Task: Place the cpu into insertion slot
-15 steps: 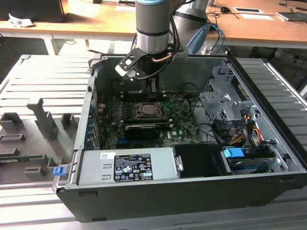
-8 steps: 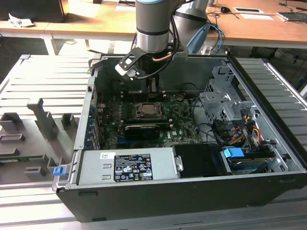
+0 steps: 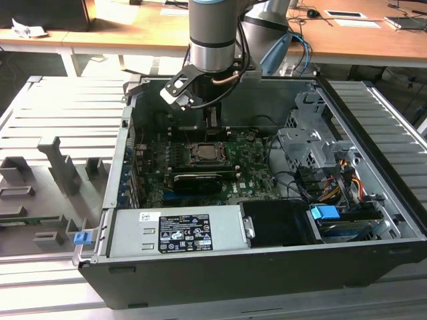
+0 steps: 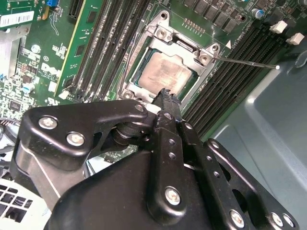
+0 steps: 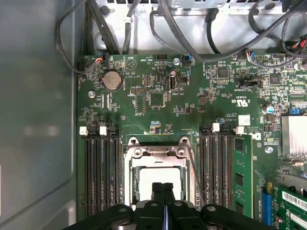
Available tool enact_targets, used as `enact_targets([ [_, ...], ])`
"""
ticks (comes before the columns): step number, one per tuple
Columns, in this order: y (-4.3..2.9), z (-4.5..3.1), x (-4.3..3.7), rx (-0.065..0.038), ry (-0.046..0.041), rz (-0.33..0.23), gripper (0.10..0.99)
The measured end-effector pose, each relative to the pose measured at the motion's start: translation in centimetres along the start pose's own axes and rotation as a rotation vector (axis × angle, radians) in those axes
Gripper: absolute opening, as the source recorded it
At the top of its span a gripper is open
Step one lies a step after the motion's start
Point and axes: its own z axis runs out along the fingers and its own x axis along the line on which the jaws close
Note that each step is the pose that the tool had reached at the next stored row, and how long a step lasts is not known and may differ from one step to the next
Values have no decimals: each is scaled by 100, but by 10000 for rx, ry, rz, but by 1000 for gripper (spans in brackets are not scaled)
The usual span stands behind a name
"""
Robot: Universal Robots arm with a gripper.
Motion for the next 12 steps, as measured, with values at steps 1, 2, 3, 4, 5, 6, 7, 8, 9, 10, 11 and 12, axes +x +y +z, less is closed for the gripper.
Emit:
enact_targets([
  [1, 0, -3, 0, 1, -1, 1, 106],
  [2, 1, -17, 0, 0, 0, 0, 106],
  [3, 1, -30, 0, 0, 1, 0, 106],
  [4, 2, -41, 1, -1, 1, 0, 106],
  [5, 3, -52, 1, -1, 1, 1, 106],
  [6, 3, -64, 1, -1, 1, 0, 106],
  [7, 4, -74, 1, -1, 1, 0, 106],
  [8, 4, -85, 1, 0, 1, 1, 106],
  [9, 5, -94, 1, -1, 1, 0, 106],
  [10, 6, -105, 1, 0, 0, 0, 106],
  [11, 6, -117, 1, 0, -1, 0, 106],
  [12, 7, -130, 2, 0, 0, 0, 106],
])
